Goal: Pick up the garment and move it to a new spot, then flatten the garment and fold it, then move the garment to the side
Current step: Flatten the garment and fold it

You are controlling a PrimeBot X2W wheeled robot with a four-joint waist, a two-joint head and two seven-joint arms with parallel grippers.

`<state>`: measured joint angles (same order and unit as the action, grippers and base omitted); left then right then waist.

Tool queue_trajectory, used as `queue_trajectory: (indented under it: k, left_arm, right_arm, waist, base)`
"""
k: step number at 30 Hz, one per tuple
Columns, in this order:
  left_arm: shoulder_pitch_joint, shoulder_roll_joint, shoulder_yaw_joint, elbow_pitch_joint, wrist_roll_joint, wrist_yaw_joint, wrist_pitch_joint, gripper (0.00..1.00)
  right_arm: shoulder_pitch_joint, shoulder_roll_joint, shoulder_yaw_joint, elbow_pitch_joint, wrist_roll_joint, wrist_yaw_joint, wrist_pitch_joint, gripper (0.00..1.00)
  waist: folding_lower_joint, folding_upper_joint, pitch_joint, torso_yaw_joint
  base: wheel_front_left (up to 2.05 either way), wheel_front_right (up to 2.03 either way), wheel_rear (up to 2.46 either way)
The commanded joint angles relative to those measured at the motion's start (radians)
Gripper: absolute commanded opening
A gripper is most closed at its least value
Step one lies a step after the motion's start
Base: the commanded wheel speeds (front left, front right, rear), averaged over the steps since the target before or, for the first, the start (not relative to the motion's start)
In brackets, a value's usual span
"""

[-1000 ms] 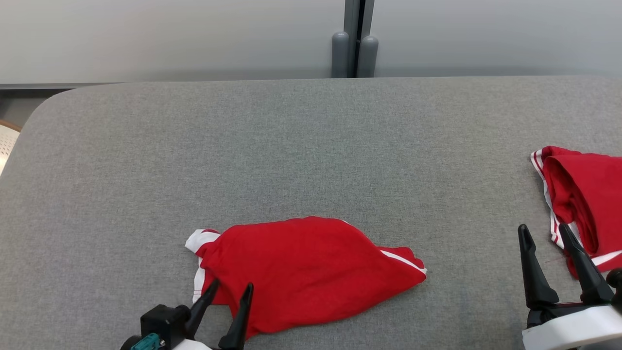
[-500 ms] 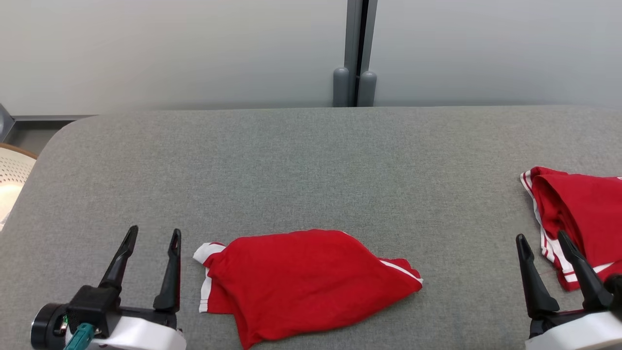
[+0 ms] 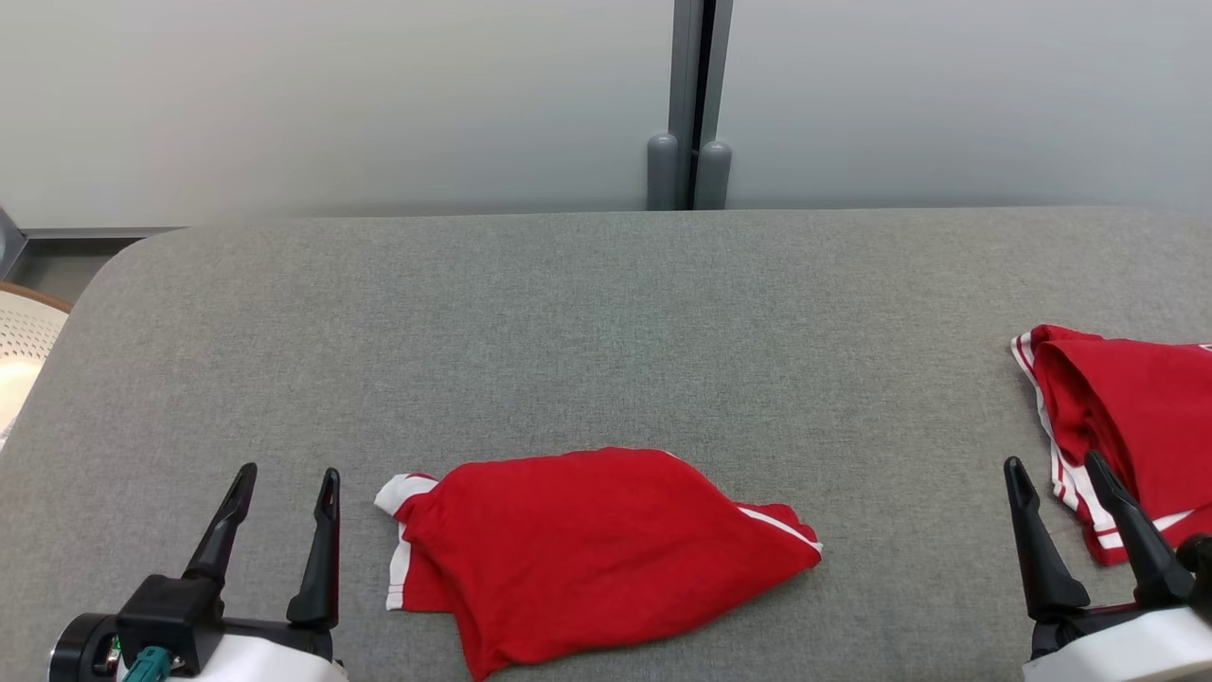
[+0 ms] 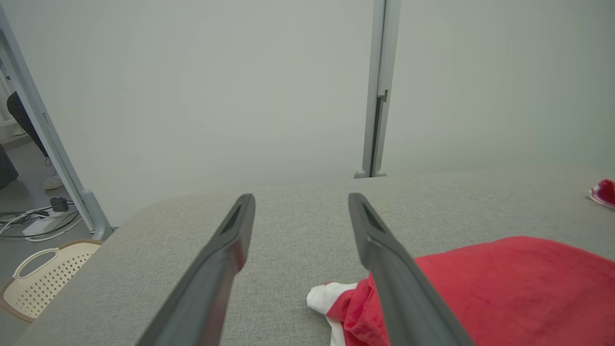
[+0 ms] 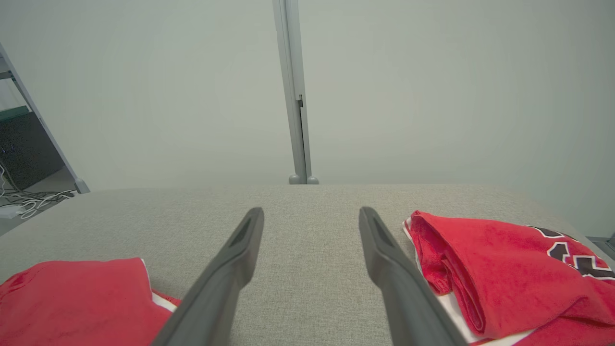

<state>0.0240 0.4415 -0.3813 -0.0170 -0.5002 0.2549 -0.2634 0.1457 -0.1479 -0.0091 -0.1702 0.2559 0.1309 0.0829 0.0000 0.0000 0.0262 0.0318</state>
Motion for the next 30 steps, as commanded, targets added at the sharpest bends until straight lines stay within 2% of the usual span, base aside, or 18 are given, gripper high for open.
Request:
queue_trajectory:
  k: [1,5,6,12,15,17,18,19,24,30]
  left_arm:
    - [-0.003,0.007,0.003,0.003,0.004,-0.006,-0.001,1.00]
    - [-0.042,0.004,-0.023,0.005,0.007,-0.023,0.029,1.00]
    - [-0.072,-0.006,-0.061,0.017,0.001,-0.057,0.068,1.00]
    - [-0.176,-0.038,-0.156,0.173,-0.060,-0.195,0.208,1.00]
    - [-0.209,-0.054,-0.176,0.266,-0.079,-0.230,0.240,1.00]
    - [-0.228,-0.060,-0.174,0.310,-0.084,-0.238,0.244,1.00]
    - [-0.233,-0.060,-0.175,0.328,-0.084,-0.240,0.245,0.96]
    - [-0.244,-0.064,-0.179,0.353,-0.088,-0.255,0.236,0.00]
    - [-0.253,-0.061,-0.187,0.379,-0.088,-0.272,0.218,0.00]
    - [-0.145,-0.037,-0.161,0.284,-0.096,-0.213,0.173,0.00]
  right_arm:
    - [0.004,-0.005,0.001,0.003,0.006,0.000,-0.005,1.00]
    - [-0.006,-0.002,-0.002,0.000,0.007,0.000,-0.006,1.00]
    - [-0.016,0.001,0.001,-0.002,0.005,0.000,-0.007,1.00]
    - [-0.033,0.015,0.007,-0.002,0.000,0.000,-0.011,1.00]
    - [-0.038,0.021,0.008,0.000,-0.002,0.000,-0.015,1.00]
    - [-0.040,0.022,0.003,0.006,-0.002,0.000,-0.019,1.00]
    - [-0.040,0.023,0.001,0.008,-0.002,0.000,-0.022,1.00]
    - [-0.042,0.027,0.001,0.008,-0.003,0.000,-0.023,1.00]
    - [-0.042,0.036,-0.006,0.002,-0.002,0.000,-0.029,1.00]
    - [-0.029,0.035,-0.023,0.004,0.000,0.000,-0.032,1.00]
  waist:
    - [0.0000,0.0000,0.001,0.000]
    - [0.0000,0.0000,0.015,0.001]
    - [0.0000,0.0000,0.028,0.000]
    - [0.0000,0.0000,0.070,-0.013]
    - [0.0000,0.0000,0.087,-0.025]
    - [0.0000,0.0000,0.095,-0.029]
    - [0.0000,0.0000,0.098,-0.030]
    - [0.0000,0.0000,0.102,-0.032]
    - [0.0000,0.0000,0.109,-0.025]
    - [0.0000,0.0000,0.104,-0.009]
  base:
    - [0.00,0.00,0.00]
    - [0.00,0.00,0.00]
    - [0.00,0.00,0.00]
    - [0.00,0.00,0.00]
    - [0.00,0.00,0.00]
    - [0.00,0.00,0.00]
    - [0.00,0.00,0.00]
    - [0.00,0.00,0.00]
    - [0.00,0.00,0.00]
    - [0.00,0.00,0.00]
